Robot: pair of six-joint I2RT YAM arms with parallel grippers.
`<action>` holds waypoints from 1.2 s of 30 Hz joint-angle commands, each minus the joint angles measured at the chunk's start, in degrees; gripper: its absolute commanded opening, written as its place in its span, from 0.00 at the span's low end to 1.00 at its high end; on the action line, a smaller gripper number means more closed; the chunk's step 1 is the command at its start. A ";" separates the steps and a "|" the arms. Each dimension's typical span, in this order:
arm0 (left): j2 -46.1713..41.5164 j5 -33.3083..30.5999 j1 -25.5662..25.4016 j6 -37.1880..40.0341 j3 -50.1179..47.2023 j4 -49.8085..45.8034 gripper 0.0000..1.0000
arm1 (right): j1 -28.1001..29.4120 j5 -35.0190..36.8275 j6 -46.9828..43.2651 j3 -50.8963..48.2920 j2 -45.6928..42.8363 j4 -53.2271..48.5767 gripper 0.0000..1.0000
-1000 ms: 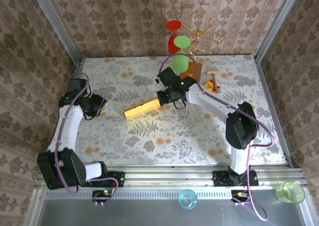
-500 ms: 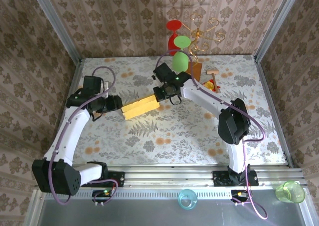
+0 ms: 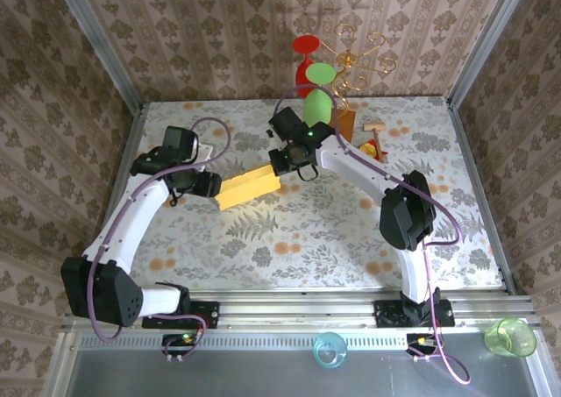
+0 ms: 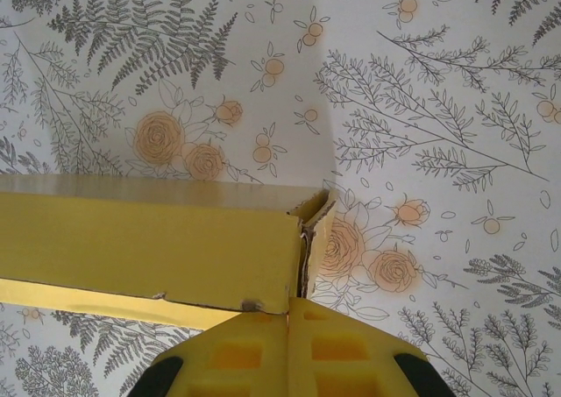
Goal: Fold the paper box
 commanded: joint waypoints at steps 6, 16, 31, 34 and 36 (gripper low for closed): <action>3.20 -1.23 0.02 5.82 0.71 0.31 0.67 | -0.27 -1.34 0.53 1.17 1.28 -3.48 0.00; 5.89 26.38 4.05 3.23 12.35 -3.51 0.61 | -0.58 -1.62 0.67 1.25 1.57 -3.60 0.00; 13.46 6.48 -3.41 29.84 11.18 -5.17 0.77 | -1.25 -2.81 0.08 1.94 2.12 -4.09 0.00; 15.73 5.71 -4.01 30.33 11.15 -4.47 0.77 | -1.24 -2.97 0.18 1.98 2.14 -4.09 0.00; 17.00 5.72 -4.23 30.37 11.58 -4.18 0.77 | -1.24 -2.98 0.18 1.96 2.11 -4.08 0.00</action>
